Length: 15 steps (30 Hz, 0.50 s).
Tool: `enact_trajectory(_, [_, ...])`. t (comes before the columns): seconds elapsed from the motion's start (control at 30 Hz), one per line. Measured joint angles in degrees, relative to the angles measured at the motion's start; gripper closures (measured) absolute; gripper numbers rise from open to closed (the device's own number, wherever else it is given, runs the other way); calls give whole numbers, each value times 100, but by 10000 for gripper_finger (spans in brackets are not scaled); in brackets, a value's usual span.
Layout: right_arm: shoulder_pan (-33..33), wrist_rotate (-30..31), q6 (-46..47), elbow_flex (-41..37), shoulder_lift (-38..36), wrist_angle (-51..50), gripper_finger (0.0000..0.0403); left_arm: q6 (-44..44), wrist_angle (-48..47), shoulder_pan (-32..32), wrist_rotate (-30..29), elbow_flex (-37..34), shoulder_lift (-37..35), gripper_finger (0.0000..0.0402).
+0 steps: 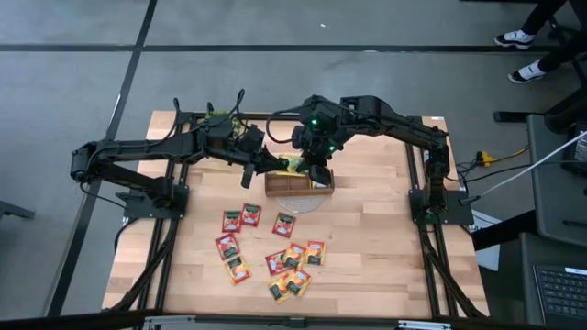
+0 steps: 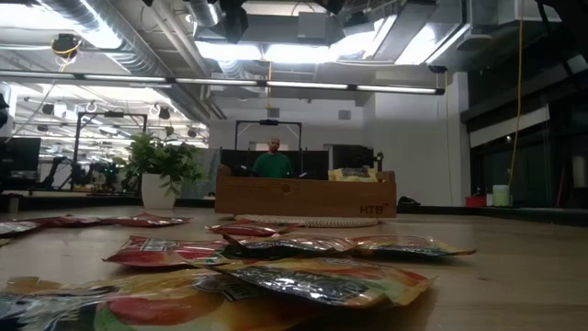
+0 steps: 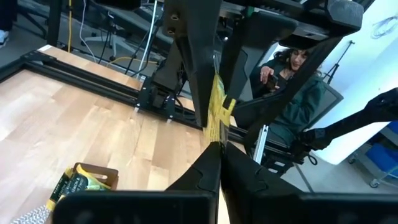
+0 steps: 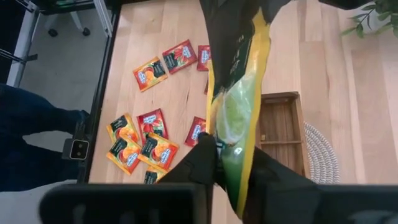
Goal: Pick & Place Tea
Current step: Put the yellow tea bag into the right section of the wooden organizer
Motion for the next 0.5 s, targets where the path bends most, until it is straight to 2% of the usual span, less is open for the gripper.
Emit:
enact_trajectory(0.3, [-114,366,145,-1,-357,-140,279,41,-5,91,1,0,4,399])
enact_trajectory(0.5, [-350,527,313,2,-894,-211,256,35,-19,235,8,0,84,399])
